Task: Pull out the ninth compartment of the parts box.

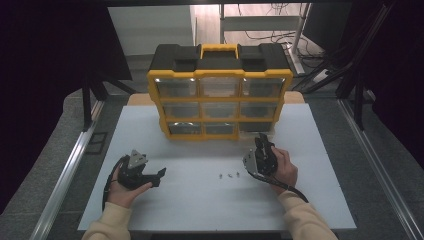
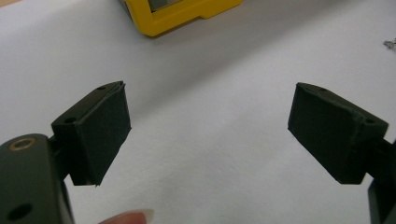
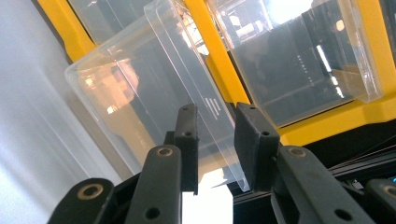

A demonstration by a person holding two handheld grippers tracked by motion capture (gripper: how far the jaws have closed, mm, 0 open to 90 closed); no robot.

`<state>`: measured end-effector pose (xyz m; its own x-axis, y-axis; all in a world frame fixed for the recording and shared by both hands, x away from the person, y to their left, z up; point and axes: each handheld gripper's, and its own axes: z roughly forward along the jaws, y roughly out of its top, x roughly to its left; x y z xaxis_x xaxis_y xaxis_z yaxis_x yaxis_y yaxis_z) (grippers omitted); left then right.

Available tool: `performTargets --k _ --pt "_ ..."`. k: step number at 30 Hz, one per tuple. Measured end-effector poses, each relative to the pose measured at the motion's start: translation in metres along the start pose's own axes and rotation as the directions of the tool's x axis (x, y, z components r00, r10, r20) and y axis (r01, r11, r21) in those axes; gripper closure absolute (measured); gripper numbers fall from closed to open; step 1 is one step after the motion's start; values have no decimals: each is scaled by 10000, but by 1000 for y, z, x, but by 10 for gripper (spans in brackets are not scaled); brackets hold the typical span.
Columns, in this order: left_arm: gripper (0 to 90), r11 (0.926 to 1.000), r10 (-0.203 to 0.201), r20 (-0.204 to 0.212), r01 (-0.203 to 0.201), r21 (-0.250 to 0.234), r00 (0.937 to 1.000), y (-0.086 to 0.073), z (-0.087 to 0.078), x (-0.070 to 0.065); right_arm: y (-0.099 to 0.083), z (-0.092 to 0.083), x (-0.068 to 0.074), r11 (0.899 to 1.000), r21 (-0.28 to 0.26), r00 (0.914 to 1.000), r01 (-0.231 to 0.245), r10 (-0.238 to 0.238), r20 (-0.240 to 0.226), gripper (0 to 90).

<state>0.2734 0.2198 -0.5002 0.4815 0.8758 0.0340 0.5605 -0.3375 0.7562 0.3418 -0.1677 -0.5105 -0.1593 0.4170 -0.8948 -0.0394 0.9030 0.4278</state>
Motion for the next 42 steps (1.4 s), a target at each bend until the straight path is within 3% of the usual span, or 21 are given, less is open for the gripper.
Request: performTargets --k 42 --pt "135 10000 -2 -45 2 -48 10000 1 -2 1 1 -14 3 10000 74 10000 -60 60 47 710"
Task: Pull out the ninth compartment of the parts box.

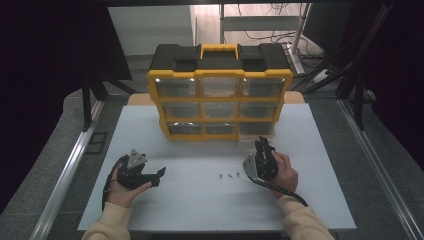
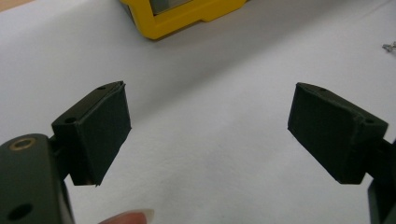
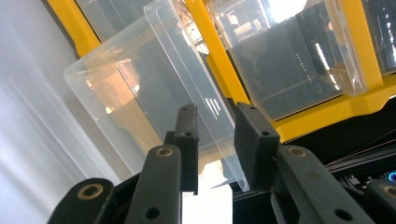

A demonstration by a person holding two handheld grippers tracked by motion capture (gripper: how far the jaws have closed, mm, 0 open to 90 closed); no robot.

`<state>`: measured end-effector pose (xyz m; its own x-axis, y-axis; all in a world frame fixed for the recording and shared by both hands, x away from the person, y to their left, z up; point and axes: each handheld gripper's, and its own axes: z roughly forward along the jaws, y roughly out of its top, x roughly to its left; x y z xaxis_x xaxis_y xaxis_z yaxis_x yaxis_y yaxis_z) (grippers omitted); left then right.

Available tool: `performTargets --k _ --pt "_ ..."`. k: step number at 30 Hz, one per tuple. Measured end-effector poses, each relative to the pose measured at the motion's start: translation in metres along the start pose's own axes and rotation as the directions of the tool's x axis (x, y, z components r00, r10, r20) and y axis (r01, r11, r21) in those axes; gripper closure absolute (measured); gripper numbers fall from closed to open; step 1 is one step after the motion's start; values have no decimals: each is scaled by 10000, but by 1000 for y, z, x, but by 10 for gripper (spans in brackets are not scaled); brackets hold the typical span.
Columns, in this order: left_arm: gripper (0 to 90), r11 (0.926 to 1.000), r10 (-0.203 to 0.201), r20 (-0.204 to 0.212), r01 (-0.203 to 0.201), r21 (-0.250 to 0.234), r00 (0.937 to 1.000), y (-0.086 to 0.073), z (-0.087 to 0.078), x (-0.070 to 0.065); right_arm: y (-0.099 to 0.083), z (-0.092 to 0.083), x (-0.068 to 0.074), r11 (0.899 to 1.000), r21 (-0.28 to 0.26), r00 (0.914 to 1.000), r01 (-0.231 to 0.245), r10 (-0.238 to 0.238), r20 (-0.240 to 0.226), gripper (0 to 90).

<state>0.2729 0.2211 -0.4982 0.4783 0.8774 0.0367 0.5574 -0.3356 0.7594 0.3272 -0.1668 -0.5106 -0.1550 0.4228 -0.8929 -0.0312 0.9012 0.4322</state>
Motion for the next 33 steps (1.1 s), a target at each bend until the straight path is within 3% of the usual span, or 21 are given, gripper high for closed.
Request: performTargets --k 33 --pt "135 10000 -36 -28 36 -47 10000 0 0 1 0 -3 2 10000 18 10000 -40 40 52 713"
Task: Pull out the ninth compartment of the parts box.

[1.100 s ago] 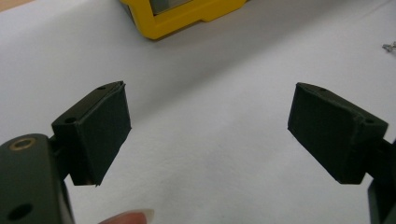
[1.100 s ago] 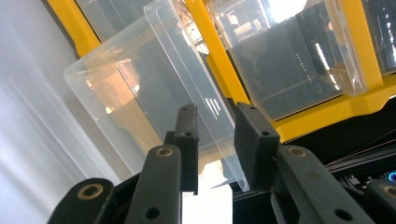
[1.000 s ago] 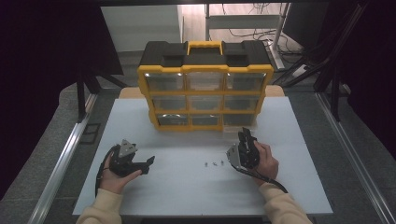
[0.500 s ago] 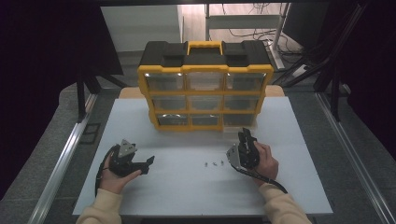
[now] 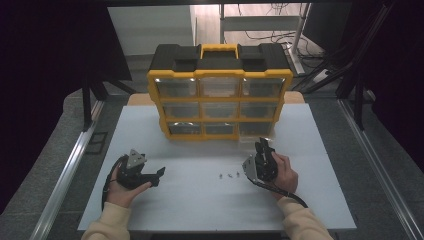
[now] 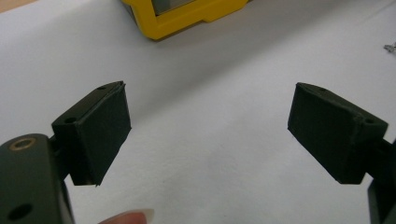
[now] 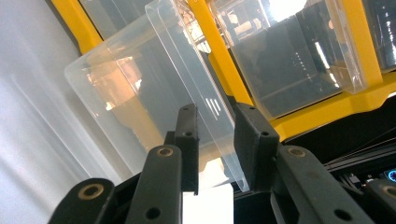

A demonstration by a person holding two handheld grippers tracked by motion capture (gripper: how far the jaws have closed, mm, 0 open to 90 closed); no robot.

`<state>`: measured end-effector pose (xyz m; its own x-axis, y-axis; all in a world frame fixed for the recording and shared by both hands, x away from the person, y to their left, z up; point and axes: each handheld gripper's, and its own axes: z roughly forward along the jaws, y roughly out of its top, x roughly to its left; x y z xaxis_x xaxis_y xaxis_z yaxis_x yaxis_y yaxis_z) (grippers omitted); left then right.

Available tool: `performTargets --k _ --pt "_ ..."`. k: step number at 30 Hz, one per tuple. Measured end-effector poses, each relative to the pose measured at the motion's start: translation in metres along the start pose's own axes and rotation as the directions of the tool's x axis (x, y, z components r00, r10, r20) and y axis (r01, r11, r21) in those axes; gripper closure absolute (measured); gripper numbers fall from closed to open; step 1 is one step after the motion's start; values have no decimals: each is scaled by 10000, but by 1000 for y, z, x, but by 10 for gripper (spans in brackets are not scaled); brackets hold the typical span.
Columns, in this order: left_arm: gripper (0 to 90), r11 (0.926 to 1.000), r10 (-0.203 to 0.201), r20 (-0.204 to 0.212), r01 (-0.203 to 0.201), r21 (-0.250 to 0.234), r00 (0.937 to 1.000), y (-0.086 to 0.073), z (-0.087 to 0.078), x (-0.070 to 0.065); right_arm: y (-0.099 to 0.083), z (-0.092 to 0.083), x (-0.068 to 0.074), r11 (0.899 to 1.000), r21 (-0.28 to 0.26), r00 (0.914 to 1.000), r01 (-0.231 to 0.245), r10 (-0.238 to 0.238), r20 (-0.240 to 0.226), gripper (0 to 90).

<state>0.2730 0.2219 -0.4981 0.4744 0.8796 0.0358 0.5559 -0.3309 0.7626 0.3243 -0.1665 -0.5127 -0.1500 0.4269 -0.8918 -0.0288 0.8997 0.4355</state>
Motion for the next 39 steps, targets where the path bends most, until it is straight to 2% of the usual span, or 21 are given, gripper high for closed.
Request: performTargets --k 39 --pt "135 10000 0 -17 0 -44 10000 0 -2 0 -1 -8 -1 10000 6 10000 12 -12 -82 719"
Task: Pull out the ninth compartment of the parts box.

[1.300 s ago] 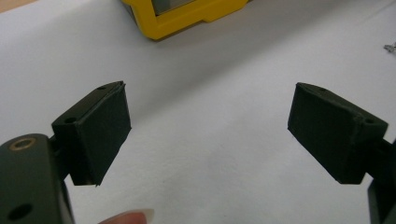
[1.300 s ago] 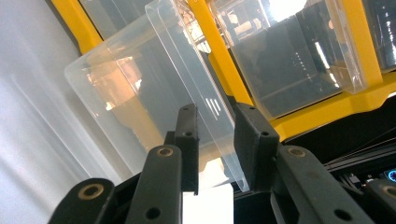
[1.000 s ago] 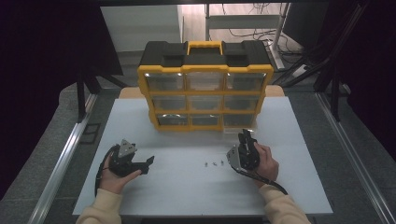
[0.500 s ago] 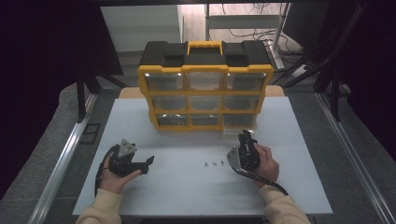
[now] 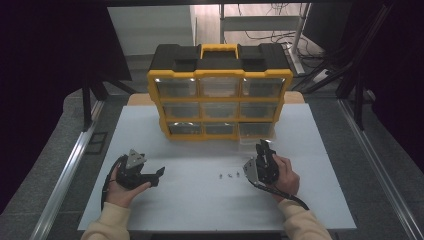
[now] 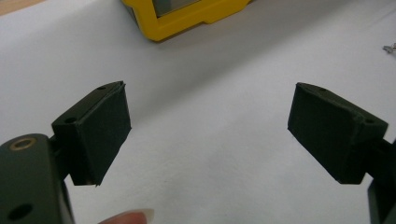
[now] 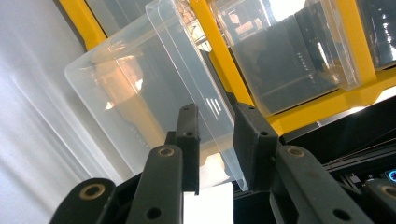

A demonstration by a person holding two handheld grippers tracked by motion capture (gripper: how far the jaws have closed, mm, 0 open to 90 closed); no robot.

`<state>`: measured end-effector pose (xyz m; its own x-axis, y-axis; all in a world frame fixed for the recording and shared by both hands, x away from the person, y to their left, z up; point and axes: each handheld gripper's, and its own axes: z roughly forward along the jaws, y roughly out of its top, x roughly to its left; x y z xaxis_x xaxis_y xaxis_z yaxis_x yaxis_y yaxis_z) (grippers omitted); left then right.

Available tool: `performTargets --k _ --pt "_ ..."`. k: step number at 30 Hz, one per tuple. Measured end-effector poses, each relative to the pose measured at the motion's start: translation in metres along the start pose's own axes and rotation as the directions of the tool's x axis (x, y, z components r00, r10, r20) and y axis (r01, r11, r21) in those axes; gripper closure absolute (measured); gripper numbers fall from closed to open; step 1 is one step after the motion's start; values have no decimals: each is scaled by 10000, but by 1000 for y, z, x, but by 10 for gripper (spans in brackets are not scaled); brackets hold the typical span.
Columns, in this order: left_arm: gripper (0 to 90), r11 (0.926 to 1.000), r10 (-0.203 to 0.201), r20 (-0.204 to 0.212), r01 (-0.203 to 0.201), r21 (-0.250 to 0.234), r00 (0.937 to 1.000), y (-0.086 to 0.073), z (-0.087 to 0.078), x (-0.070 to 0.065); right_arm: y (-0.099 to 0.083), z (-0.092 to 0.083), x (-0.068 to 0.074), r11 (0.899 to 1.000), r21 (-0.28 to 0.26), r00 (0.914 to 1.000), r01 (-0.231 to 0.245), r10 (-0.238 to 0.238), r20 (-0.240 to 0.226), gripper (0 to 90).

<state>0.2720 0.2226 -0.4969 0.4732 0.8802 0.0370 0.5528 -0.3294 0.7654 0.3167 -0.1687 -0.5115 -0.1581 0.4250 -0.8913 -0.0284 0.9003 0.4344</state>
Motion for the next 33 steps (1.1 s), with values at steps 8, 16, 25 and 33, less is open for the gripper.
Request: performTargets --k 8,16,25,33 --pt "135 10000 6 -7 -6 6 10000 0 0 0 0 -2 0 10000 -21 10000 16 -16 2 720" --pt "135 10000 7 -14 -7 -1 10000 0 0 0 -1 -5 0 10000 -15 10000 52 -52 -7 720" --pt "135 10000 8 -25 -8 -27 10000 0 -1 0 0 -7 0 10000 0 10000 42 -42 -1 721" --pt "135 10000 -3 -15 3 -39 10000 0 -1 0 -1 -9 0 10000 12 10000 24 -24 -30 721"
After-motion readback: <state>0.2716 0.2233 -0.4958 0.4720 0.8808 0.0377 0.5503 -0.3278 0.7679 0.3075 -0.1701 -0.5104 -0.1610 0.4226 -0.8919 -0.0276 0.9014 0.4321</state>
